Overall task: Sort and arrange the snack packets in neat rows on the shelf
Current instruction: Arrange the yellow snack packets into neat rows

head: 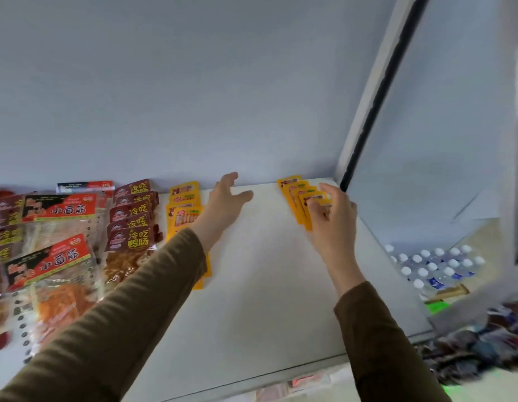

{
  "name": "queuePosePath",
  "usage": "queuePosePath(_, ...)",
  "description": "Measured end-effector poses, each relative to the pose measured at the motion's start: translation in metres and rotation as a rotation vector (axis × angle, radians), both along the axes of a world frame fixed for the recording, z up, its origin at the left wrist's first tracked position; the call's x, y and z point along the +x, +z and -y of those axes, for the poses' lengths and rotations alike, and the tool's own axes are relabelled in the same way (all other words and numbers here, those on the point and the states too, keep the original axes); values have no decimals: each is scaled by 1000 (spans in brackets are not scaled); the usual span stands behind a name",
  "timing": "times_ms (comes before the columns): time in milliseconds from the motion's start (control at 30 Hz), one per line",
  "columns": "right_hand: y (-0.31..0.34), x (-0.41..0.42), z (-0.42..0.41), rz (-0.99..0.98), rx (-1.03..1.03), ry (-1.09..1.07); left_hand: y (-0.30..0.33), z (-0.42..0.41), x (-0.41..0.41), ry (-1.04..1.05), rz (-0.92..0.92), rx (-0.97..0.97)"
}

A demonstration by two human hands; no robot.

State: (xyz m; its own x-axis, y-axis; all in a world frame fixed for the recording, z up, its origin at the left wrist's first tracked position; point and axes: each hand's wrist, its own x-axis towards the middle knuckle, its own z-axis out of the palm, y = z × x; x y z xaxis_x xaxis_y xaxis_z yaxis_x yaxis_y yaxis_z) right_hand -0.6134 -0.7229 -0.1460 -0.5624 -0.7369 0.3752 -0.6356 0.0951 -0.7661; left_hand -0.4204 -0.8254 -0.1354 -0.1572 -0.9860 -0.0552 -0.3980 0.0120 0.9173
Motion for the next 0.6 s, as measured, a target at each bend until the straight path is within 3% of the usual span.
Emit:
queuePosePath(100, -9, -35, 8, 31, 192, -65, -6, 3, -52, -106, 99, 67)
queuePosePath(200, -14, -41, 17, 46, 333, 20, -11, 12, -92, -115, 246, 58)
queuePosePath(300, -22, -38, 21, -106, 451, 69, -12, 19, -121, -57, 339, 31)
queuePosePath(467, -33, -27, 17, -230, 438, 6, -14, 25, -145, 0, 160, 106)
queuePosePath(533, -36, -22, 17, -254, 414, -21, -12, 30, -150, 9, 206, 86)
queuePosePath(600, -39, -16, 18, -268, 383, -57, -9, 36, -155, -6, 363, 66)
